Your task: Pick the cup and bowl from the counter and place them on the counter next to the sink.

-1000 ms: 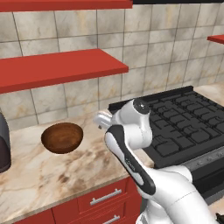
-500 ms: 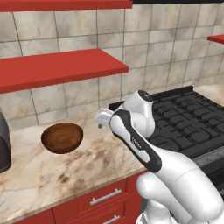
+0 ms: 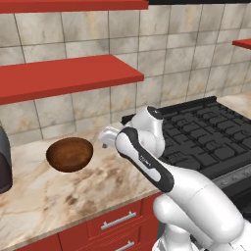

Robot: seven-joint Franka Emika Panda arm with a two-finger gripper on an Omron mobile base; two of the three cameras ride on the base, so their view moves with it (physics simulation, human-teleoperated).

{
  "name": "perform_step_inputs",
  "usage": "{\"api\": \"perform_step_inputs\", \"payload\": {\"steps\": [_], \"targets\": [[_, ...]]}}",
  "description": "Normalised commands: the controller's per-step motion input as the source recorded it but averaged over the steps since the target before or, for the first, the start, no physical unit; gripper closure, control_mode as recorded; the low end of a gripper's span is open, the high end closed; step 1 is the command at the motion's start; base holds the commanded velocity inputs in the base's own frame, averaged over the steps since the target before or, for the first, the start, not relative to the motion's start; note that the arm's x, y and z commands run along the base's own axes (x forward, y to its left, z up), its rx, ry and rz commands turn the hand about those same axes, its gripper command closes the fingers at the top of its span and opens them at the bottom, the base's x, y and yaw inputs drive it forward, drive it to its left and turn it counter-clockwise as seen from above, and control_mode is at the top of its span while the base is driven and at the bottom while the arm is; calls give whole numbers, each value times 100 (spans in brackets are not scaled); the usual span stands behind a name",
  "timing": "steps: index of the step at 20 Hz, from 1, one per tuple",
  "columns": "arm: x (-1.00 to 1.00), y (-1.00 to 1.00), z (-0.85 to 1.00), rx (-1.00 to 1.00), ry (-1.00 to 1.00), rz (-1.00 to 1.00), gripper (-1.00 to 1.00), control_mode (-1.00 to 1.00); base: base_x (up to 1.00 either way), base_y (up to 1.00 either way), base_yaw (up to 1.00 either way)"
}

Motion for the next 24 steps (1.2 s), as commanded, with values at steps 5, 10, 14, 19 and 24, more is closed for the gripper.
{"api": "perform_step_inputs", "payload": {"steps": [5,10,14,19,24], "targets": [[31,60,0,0,0,1,-100,-100,0,0,0],[40,15,0,0,0,0,-100,-100,0,0,0],[41,-3,0,0,0,0,-100,-100,0,0,0],[31,-9,-14,0,0,0,-100,-100,0,0,0],[13,0,-38,0,0,0,-100,-100,0,0,0]]}}
